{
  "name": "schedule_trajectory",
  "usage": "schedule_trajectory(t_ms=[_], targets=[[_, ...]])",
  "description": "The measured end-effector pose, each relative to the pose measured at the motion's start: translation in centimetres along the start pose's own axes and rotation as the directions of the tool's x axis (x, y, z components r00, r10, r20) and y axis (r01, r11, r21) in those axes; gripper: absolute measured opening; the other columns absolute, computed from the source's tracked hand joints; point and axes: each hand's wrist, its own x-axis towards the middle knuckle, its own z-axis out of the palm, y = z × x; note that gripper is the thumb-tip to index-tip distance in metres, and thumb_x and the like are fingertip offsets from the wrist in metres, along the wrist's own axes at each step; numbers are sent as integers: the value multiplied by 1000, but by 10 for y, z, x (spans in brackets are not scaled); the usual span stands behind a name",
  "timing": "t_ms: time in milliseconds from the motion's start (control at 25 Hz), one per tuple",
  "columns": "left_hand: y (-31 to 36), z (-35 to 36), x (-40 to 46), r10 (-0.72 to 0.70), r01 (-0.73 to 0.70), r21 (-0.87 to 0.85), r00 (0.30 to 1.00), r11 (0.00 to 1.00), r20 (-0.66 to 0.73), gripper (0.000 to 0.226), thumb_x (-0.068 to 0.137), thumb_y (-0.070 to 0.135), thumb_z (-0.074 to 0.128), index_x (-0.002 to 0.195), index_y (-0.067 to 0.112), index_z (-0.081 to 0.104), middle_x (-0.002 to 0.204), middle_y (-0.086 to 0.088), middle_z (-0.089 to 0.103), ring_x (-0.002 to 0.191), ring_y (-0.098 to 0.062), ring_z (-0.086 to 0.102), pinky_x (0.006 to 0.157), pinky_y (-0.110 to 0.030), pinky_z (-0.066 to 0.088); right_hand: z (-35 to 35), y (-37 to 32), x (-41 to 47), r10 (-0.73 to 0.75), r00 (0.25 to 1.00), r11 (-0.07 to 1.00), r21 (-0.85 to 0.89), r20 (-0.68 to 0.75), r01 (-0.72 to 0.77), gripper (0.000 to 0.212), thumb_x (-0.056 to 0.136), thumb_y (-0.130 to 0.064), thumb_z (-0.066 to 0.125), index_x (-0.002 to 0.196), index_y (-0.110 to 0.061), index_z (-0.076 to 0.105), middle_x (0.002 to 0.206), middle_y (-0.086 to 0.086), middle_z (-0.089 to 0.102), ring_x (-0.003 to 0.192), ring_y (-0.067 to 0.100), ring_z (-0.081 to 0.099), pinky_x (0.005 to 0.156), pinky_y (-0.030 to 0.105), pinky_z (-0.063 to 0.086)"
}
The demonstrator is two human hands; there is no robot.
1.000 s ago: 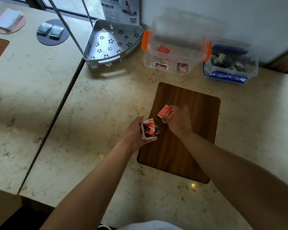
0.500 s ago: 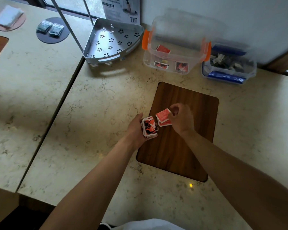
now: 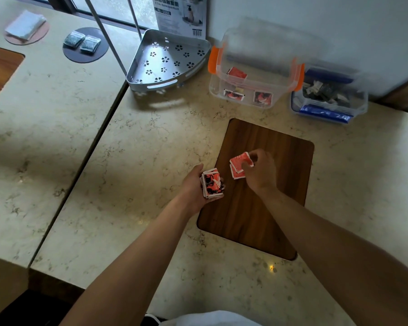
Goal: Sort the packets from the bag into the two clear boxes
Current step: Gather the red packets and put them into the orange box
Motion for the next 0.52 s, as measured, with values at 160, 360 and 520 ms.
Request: schedule_trajectory(t_ms=[160,360,520], targets=[[1,4,0,12,-12,-34,1000,999,11,45,103,47,34,103,12,62,111,-20,64,110,-39,60,109,-56,41,-10,-18,-19,-82,992,971,230,98,58,21,96,-23,61,115,-16,64,106,-3,66,94,12,66,67,13,51],[0,9,-1,39,-37,-50,998,998,41,51,104,50,30,119,11,58,111,-16,68,113,-35,64,99,-56,49,5,-24,-47,-260,947,965,58,187,254,22,93,-25,64,111,-16,73,96,-4,71,82,8,65,70,15,47],[1,8,-4,22,-19,-57,998,998,54,60,103,52,30,130,6,58,112,-20,73,101,-31,70,78,-44,56,16,-31,-50,-211,912,977,113,352,182,35,92,-36,62,121,-18,70,101,-5,74,81,4,69,71,15,51]])
